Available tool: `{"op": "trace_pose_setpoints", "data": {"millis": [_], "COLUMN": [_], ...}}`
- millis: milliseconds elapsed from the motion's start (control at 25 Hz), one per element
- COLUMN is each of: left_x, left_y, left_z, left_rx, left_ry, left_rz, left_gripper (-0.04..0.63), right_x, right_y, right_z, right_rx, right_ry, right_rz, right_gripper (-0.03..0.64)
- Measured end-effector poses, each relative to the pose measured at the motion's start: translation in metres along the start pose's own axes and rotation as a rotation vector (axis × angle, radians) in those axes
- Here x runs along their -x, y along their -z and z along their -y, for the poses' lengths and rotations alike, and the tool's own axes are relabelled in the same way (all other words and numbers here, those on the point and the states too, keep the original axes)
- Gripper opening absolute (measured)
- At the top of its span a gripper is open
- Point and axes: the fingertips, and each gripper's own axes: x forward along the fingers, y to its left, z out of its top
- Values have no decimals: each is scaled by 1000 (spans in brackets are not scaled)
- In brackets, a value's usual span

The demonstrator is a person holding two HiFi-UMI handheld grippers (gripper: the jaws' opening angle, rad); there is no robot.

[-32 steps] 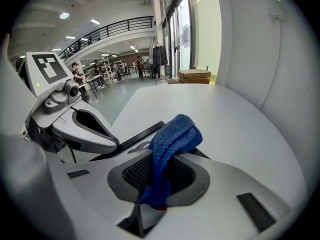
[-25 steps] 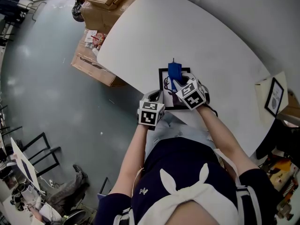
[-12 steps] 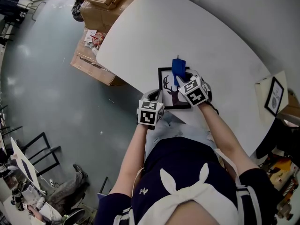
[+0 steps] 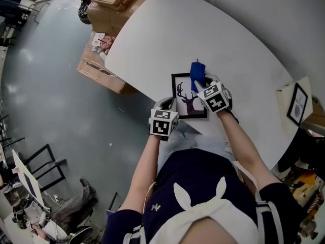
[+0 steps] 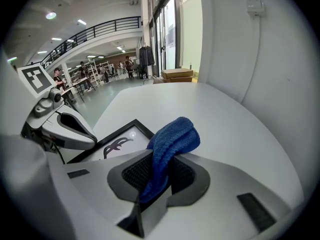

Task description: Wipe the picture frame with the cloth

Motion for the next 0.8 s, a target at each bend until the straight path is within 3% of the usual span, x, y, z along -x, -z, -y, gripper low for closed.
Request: {"op": "trace_pose_setpoints", "data": {"millis": [800], "left_x": [-1], "left_y": [0], "left_z": [-1], "left_rx": [8], "left_ry": [-4], "left_rz": [6], "left_gripper": [3], "right_x": [5], "right_y": [4], "right_z": [6], "right_rx": [-124], "right_ry": [-30], "right_rz": [28], "right_gripper": [67]}}
